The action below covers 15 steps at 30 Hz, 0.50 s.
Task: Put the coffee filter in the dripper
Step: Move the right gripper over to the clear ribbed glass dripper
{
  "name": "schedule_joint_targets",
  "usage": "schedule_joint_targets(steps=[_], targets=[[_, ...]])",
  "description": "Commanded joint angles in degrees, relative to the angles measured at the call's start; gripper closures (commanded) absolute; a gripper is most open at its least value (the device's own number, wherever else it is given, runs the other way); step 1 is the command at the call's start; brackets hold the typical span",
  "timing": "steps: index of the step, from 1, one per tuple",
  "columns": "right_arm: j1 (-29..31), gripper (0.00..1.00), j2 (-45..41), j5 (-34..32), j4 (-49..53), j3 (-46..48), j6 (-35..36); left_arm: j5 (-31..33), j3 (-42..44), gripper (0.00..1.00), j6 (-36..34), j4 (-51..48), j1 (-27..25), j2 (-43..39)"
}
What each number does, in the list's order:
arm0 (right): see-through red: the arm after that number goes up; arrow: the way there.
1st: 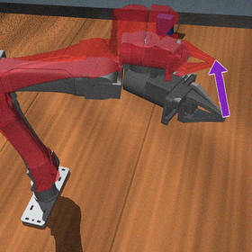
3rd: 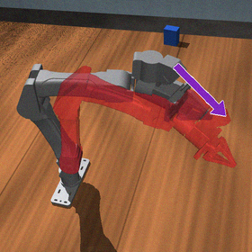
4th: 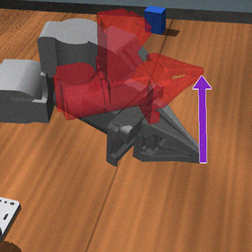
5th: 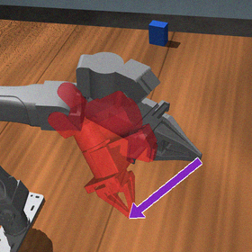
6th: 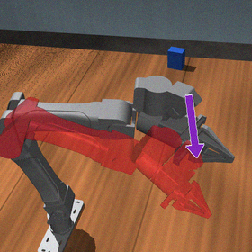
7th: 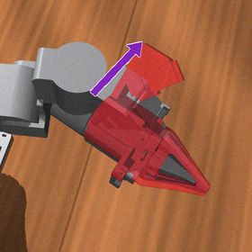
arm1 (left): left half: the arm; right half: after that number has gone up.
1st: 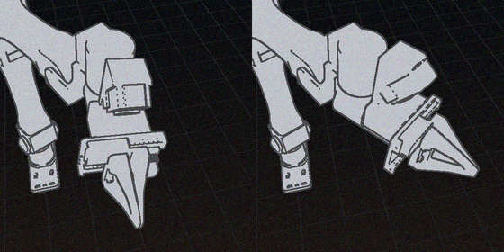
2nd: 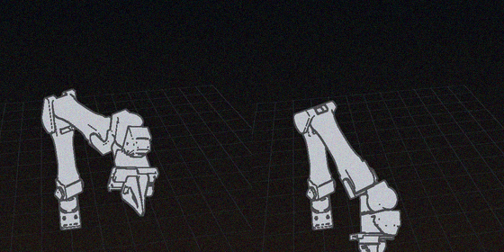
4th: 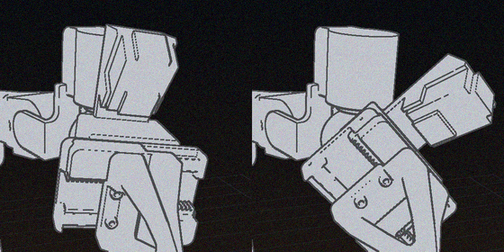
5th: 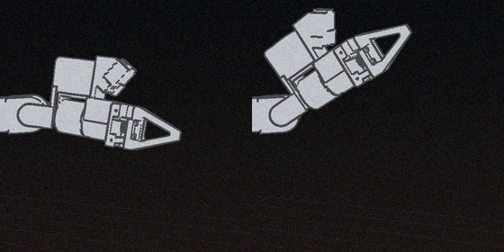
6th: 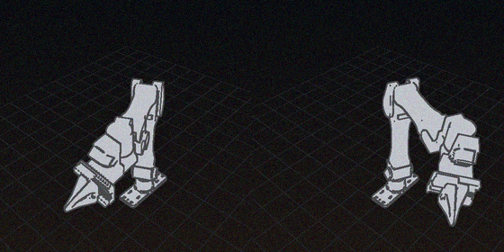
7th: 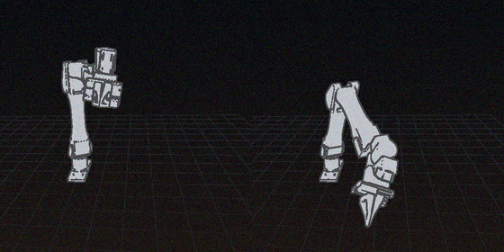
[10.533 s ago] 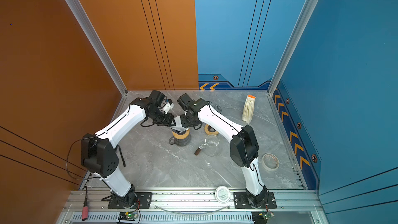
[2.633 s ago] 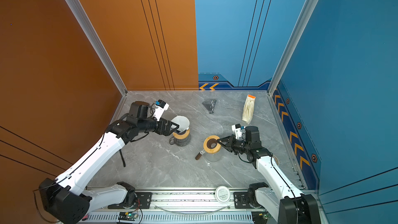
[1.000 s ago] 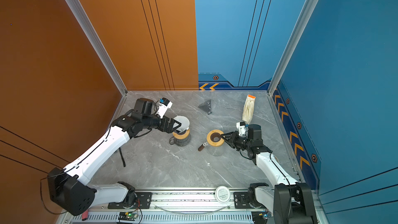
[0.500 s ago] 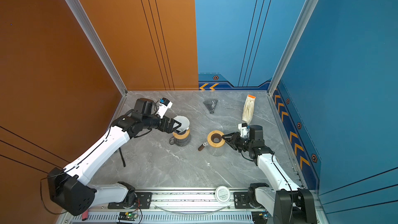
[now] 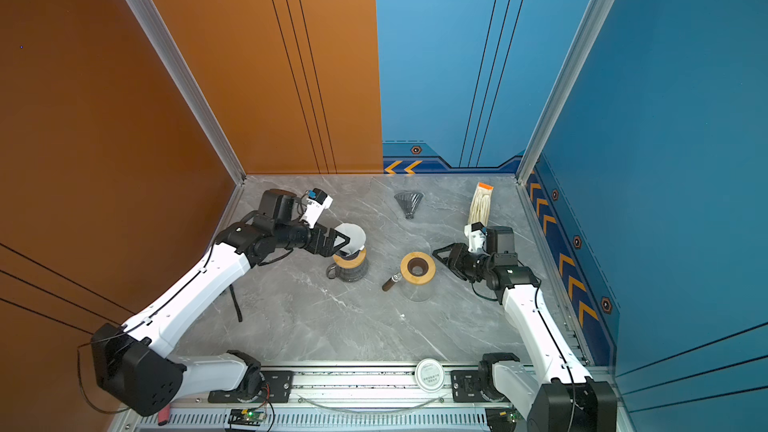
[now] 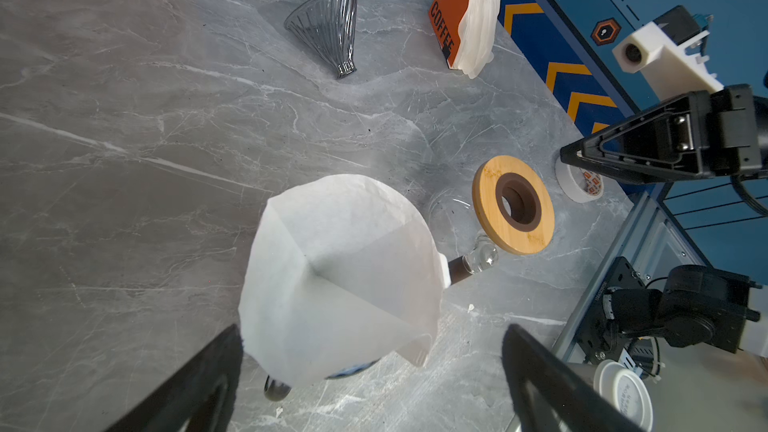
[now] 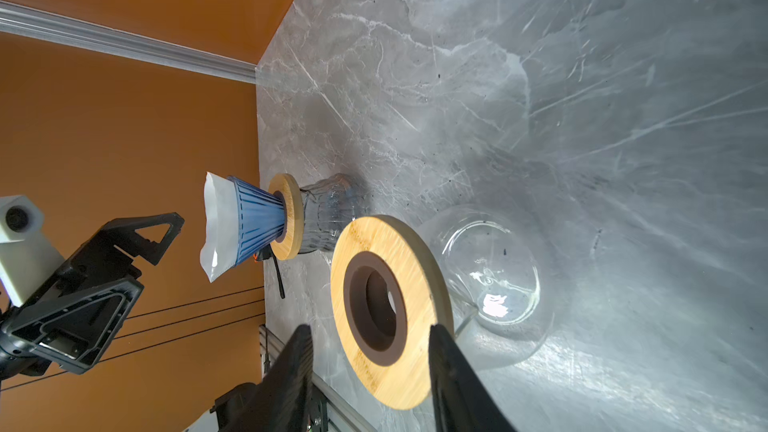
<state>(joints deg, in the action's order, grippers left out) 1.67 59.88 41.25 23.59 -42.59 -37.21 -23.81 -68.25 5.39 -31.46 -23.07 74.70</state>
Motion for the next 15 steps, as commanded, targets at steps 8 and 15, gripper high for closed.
schedule_joint_targets(steps=[8, 15], targets=[[0.23, 0.49, 9.61, -6.15, 5.85, -14.5, 5.85, -0.46, -3.79, 0.02, -0.21, -0.44, 0.81, -0.94], [4.68, 0.48, 23.09, -15.82, 10.52, -29.5, 8.04, -0.73, -4.79, 0.02, 0.02, -0.44, 2.08, 0.12]])
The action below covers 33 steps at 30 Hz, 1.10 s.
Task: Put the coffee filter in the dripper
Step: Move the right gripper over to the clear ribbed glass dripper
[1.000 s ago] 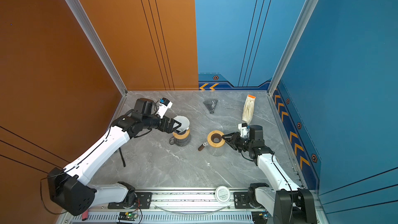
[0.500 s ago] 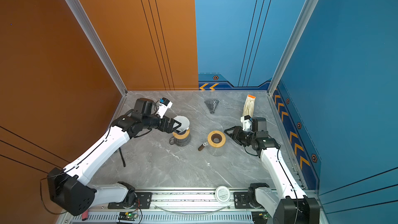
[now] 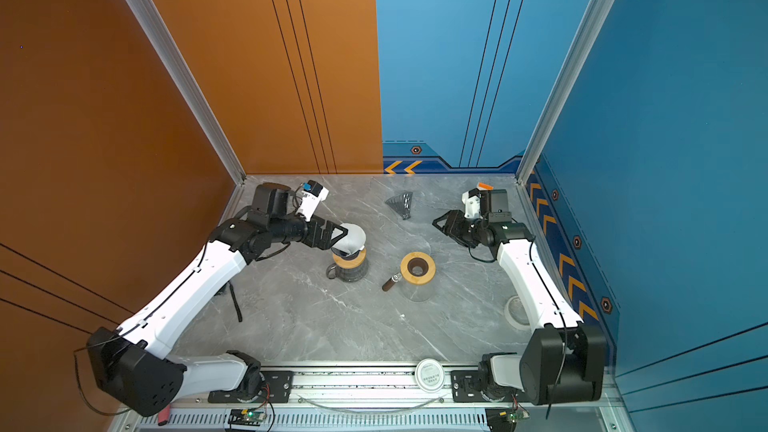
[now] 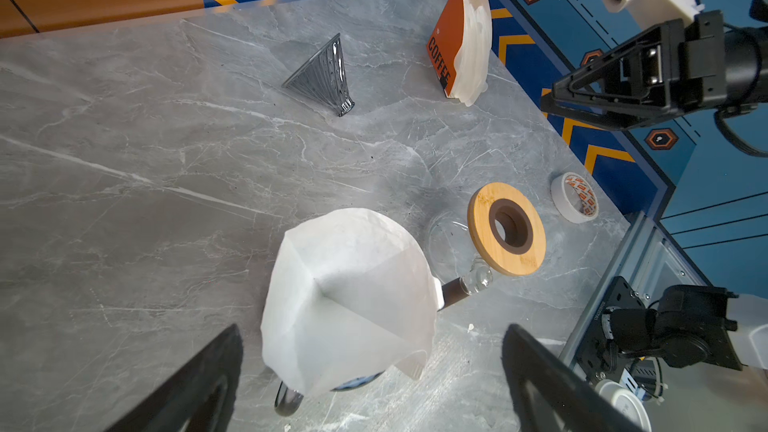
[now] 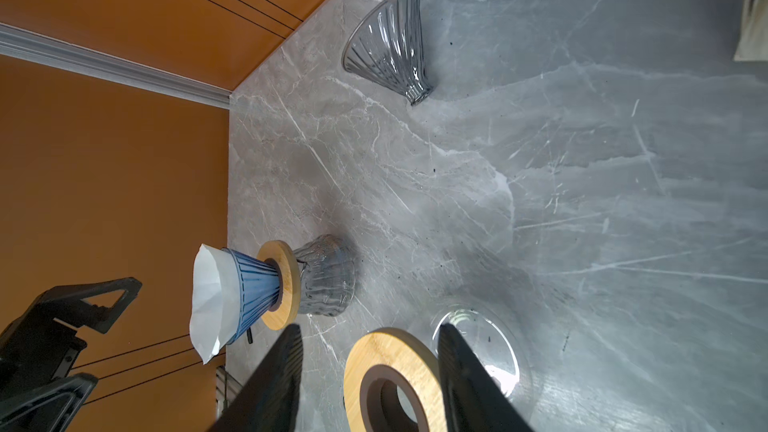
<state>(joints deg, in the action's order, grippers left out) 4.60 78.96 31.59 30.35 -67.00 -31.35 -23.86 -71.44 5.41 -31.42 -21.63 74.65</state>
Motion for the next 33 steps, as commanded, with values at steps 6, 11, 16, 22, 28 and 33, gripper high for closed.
schedule_joint_targets(steps=[6, 11, 16, 22, 28, 33], targets=[[6.68, 0.46, 17.33, -15.12, 9.44, -20.29, 3.71, -0.65, -1.71, 0.02, 0.21, -0.52, 1.69, 0.41], [9.28, 0.44, 27.64, -18.98, 13.15, -32.1, 4.27, -0.83, -1.14, 0.02, 0.25, -0.5, 2.73, 0.37], [11.35, 0.39, 37.69, -20.95, 16.78, -44.73, 4.82, -0.93, -0.82, 0.02, 0.1, -0.5, 3.25, 0.37], [13.86, 0.35, 47.49, -23.73, 21.92, -57.22, 5.96, -1.16, 0.1, 0.02, 0.05, -0.5, 4.21, -0.29], [16.76, 0.29, 52.33, -29.15, 22.5, -62.24, 7.06, -1.43, 1.02, 0.02, 0.15, -0.51, 4.91, -0.64], [18.6, 0.27, 54.87, -34.9, 22.35, -64.82, 7.13, -1.7, 1.53, 0.02, 0.13, -0.51, 5.28, -0.98]])
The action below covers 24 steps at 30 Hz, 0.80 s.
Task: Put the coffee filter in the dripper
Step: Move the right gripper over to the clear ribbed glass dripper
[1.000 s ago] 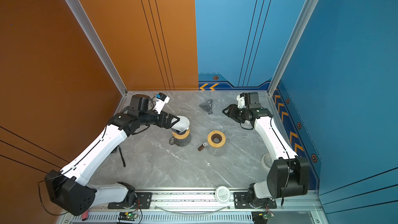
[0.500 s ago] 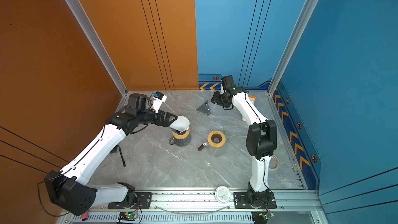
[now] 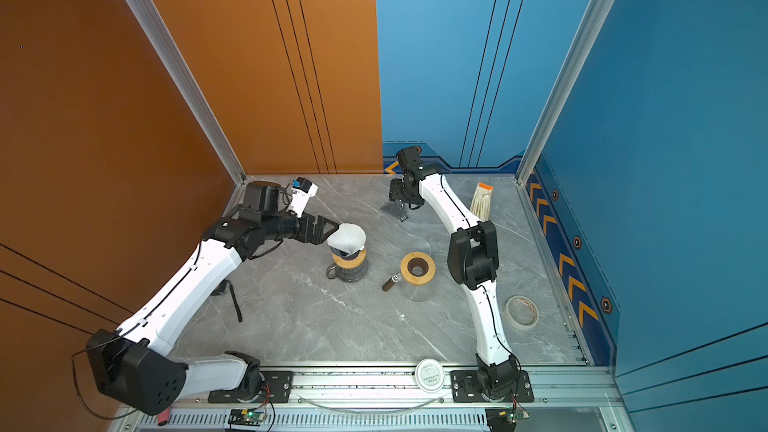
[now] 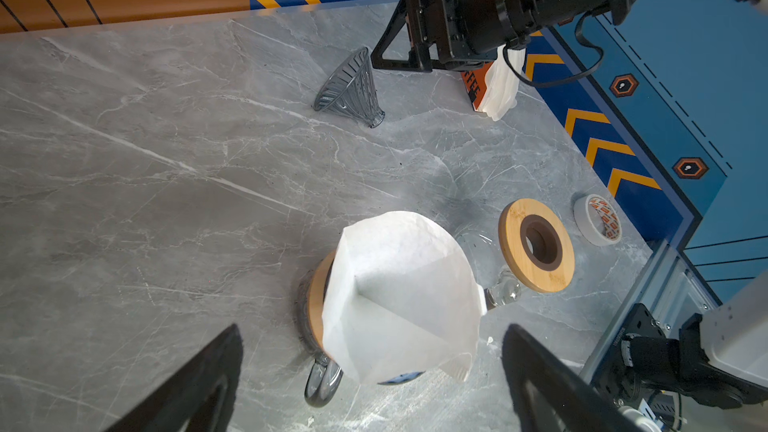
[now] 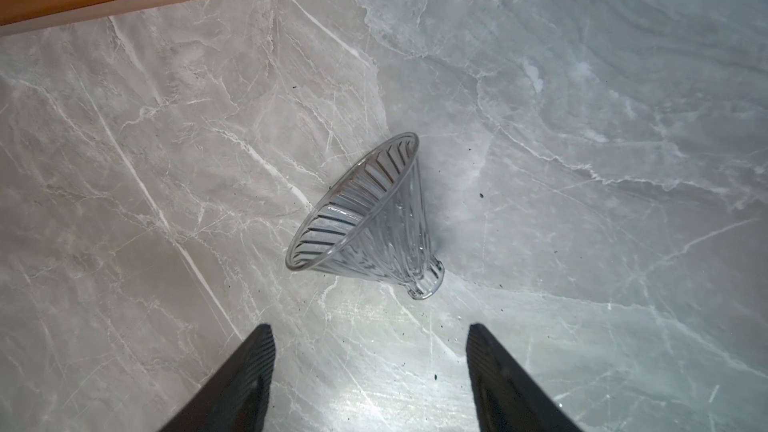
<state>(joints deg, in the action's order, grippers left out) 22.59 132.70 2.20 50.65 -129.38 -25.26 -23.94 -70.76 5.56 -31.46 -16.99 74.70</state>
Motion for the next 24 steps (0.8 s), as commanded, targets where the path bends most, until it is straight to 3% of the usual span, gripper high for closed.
schedule_joint_targets(steps=[1, 5, 15, 24], targets=[[0.68, 0.27, 1.41, -6.23, 1.89, -2.63, 0.76, -1.64, 0.97, 0.02, -0.03, -0.46, 0.79, -1.16], [0.51, 0.26, 1.5, -7.15, -0.19, -2.63, 1.52, -1.61, 1.64, 0.02, 0.2, -0.44, 1.31, -1.95], [-1.08, 0.2, 2.43, -1.93, -6.6, -2.47, 14.84, -1.46, 2.19, 0.02, 0.87, -0.48, 1.79, -2.27], [-5.42, 0.24, 4.75, 9.25, -9.03, -2.57, 19.55, -0.51, 1.8, 0.02, 1.12, -1.57, 1.9, -2.12]])
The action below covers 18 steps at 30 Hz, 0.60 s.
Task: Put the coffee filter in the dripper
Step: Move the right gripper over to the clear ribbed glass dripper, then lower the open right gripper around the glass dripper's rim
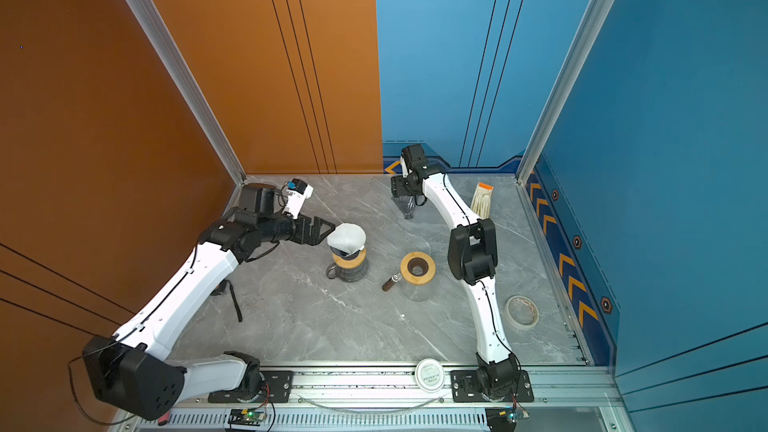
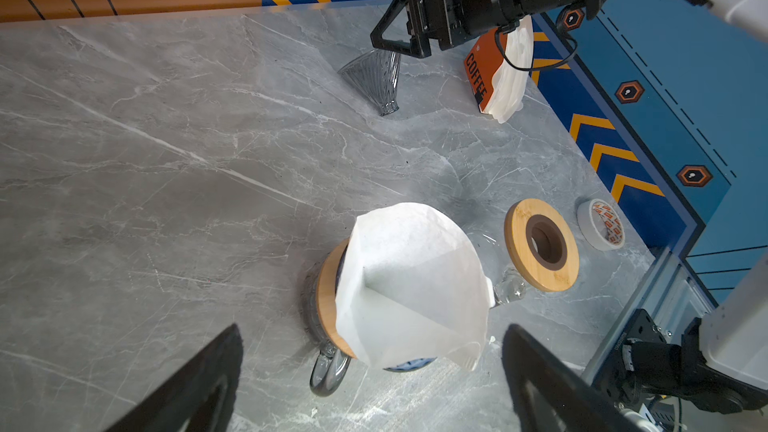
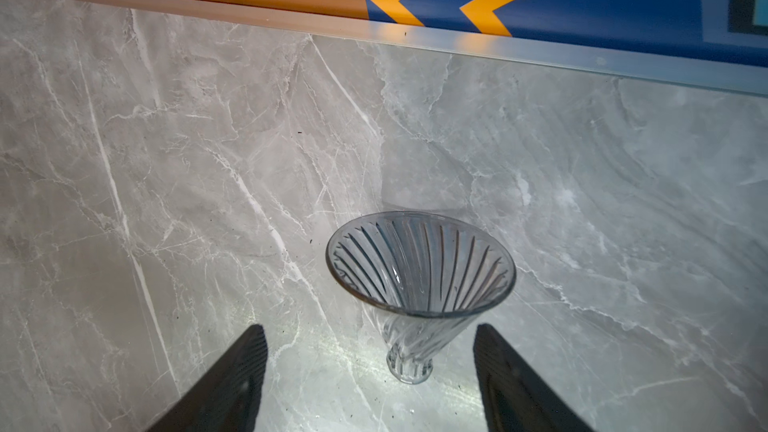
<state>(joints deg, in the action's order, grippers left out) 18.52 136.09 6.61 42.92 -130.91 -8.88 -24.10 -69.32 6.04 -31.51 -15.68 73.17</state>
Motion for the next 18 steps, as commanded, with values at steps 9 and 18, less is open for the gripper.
schedule_joint_targets(steps=[9, 18], targets=[[-2.92, 0.23, 2.41, 6.55, -2.94, -1.18, 8.97, 0.37, -0.95, 0.02, 1.18, -2.59, 0.48, 0.24], [-5.32, 0.23, 4.77, 16.34, -5.12, -1.71, 8.98, 1.2, -1.64, 0.02, 1.82, -2.59, -0.31, 1.19]])
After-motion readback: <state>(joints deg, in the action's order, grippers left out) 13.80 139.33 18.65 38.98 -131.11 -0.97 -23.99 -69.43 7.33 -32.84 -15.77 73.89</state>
